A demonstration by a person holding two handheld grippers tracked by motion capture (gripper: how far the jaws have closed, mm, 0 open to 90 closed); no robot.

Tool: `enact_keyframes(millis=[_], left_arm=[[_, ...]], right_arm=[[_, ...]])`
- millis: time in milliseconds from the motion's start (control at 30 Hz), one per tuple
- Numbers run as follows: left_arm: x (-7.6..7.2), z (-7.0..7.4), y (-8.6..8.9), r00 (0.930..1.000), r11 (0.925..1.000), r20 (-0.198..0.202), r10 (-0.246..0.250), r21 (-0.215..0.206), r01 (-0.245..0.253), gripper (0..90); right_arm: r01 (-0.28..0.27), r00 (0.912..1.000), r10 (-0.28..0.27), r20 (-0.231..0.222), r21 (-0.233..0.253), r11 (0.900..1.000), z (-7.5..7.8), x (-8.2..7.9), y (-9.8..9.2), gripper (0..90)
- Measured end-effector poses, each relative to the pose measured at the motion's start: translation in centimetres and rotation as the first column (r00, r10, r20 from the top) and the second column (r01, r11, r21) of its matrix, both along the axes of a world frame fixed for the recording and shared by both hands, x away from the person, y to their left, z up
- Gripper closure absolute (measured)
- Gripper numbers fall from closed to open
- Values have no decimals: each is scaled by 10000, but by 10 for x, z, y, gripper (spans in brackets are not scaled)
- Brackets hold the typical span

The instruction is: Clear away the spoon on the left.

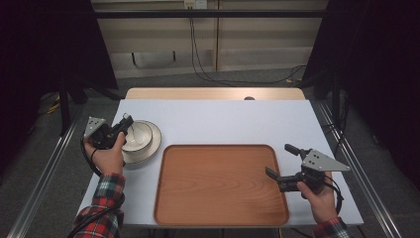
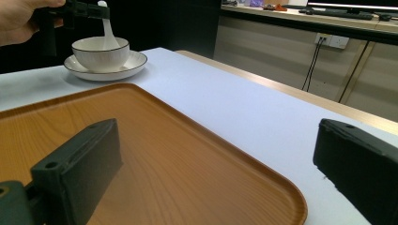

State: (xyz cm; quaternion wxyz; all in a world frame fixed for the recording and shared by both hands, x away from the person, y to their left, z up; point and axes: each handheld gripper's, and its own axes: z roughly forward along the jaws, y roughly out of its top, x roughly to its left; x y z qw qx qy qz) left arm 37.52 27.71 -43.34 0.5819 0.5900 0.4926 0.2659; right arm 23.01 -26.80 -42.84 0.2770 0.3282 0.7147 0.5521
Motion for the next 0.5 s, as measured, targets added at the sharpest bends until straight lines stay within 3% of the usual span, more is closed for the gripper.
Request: enact_keyframes(millis=[233,300,333,500], left_arm=[[4,-1,-4,9999,9998,24,144,-123,-144,853],[5,-1,-4,10000,9999,-32,-18,-142,17,853],[6,-1,-6,9999,9997,-32,149,-177,-149,854],[5,0,-5,9998,9997,-146,-140,-178,137,854]], right_arm=[[-4,10000,4,-24,12,10000,0,0,0,8],[2,10000,-2,-43,-3,10000,-1,-1,-1,8],[46,10000,-46,-54,-17,10000,-1,-1,-1,8],[32,10000,-33,-68,-45,10000,-2,-1,-1,8]])
